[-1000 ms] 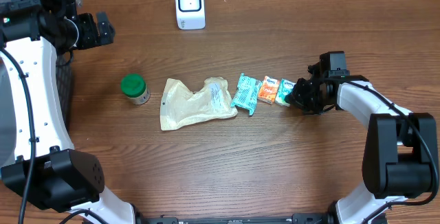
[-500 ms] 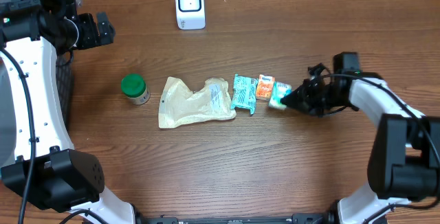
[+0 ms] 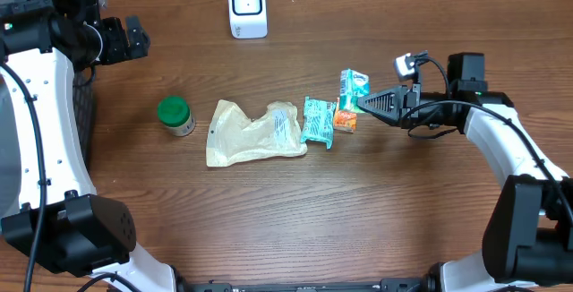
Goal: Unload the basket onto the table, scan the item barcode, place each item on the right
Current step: 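Hold the teal Kleenex pack up to the scanner face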
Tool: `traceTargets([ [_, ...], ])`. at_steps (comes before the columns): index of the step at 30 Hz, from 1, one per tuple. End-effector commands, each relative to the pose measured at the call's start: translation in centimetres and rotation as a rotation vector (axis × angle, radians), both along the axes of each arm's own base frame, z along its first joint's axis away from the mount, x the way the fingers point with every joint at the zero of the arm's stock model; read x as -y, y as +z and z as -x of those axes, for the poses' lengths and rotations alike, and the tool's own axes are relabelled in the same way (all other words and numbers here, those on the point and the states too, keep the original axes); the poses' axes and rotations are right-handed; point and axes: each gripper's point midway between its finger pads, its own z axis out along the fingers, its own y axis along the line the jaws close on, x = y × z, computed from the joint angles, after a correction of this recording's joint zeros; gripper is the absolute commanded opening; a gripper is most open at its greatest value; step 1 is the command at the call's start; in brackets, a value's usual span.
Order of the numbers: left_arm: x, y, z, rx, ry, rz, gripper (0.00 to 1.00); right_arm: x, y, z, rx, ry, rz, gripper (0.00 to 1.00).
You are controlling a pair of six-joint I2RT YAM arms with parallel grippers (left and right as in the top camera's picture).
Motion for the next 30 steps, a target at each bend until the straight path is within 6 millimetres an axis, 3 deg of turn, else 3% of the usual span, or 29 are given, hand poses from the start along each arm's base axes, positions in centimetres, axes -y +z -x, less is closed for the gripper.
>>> traceTargets([
  [1,0.1,1.0,0.0,0.027,0.005,0.002,1.00,-1.3,1.9,0.5,0.027,0.051,-0.033,0.04],
  [5,0.1,1.0,0.0,0.027,0.004,0.002,1.00,-2.8,0.5,-0.3,-0.073,0.027,0.055,0.04],
  [10,0.1,1.0,0.0,0.028,0.005,0.002,1.00,-5.3,1.7,-1.5,-0.102,0.011,0.145,0.04],
  [11,0.1,1.0,0.0,0.027,0.005,0.002,0.99,-5.8,1.9,-2.3,-0.108,-0.028,0.231,0.04],
  [16,0.1,1.0,0.0,0.027,0.005,0.002,0.99,-4.6,2.4,-3.9,-0.099,-0.186,0.644,0.04],
  [20,0.1,1.0,0.0,0.027,0.005,0.002,0.99,-4.2,5.9,-5.7,-0.007,-0.268,0.892,0.04],
  [24,0.1,1.0,0.0,0.027,0.005,0.002,1.00,-6.3,8.9,-8.6,0.137,-0.294,0.974,0.04],
  [26,0.1,1.0,0.0,0.027,0.004,0.002,1.00,-7.5,9.1,-10.6,0.214,-0.313,1.010,0.04],
  [30,0.1,1.0,0.0,0.028,0.004,0.002,1.00,-9.2,7.6,-15.1,0.420,-0.365,1.148,0.04],
])
